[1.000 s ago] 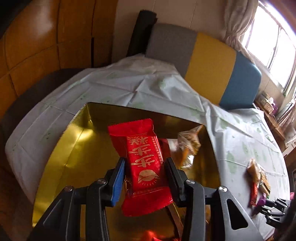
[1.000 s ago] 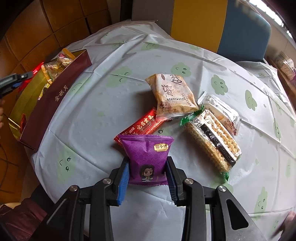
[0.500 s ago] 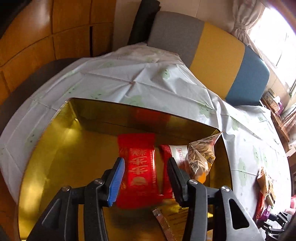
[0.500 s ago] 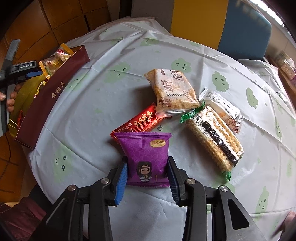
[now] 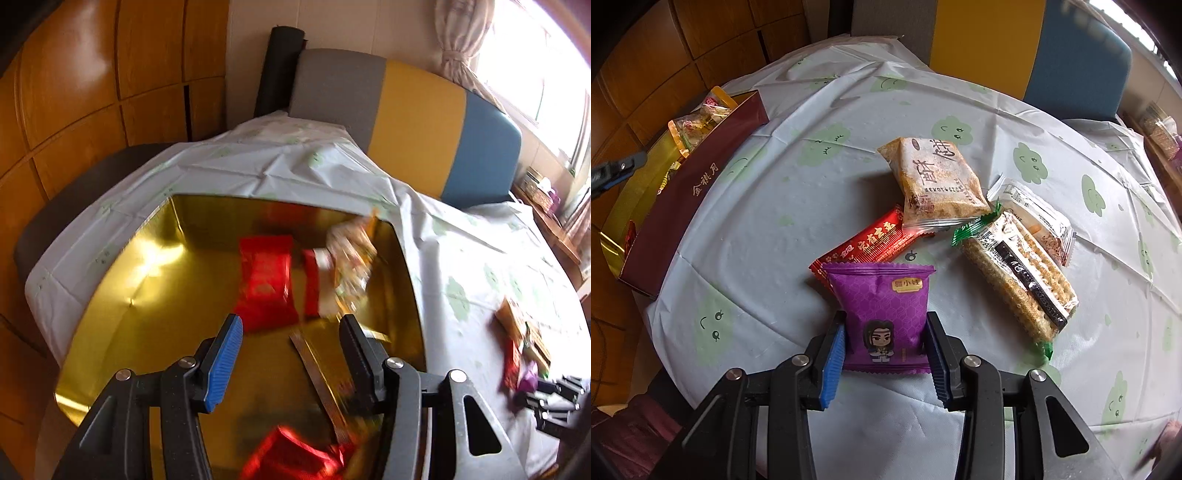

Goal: Organize snacks
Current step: 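Drop the red packet into the gold tray and open the left tool, then carry the purple packet into the gold tray and open the right tool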

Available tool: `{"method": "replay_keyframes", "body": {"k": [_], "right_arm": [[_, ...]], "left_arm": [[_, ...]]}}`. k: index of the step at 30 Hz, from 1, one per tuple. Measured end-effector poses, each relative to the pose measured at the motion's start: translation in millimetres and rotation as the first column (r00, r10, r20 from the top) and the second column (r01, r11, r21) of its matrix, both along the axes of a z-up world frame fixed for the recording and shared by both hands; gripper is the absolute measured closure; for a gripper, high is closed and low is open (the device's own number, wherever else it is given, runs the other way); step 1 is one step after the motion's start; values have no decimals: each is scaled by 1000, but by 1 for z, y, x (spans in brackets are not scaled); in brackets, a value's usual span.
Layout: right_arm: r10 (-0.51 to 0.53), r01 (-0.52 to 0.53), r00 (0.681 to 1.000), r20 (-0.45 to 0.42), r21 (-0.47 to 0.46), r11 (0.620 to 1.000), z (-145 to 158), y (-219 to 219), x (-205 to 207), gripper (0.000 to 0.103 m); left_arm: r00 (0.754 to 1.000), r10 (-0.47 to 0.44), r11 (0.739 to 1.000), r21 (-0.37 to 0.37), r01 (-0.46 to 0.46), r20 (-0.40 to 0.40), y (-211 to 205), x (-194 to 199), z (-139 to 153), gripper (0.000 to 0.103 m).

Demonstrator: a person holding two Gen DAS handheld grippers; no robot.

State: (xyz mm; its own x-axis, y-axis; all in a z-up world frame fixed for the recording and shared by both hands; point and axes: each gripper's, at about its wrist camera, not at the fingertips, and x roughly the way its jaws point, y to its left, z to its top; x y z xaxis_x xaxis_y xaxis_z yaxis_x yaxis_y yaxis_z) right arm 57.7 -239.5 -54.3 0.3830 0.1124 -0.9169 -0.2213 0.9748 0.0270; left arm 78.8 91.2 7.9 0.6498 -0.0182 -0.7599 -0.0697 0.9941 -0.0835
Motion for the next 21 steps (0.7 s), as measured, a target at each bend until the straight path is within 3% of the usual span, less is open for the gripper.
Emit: {"method": "replay_keyframes", "body": {"k": [21], "right_arm": [[-69,69,997,33,7,998,4,5,-8,62]], "left_arm": [[999,5,997,79,-9,51,-11,-49,3,48]]}}
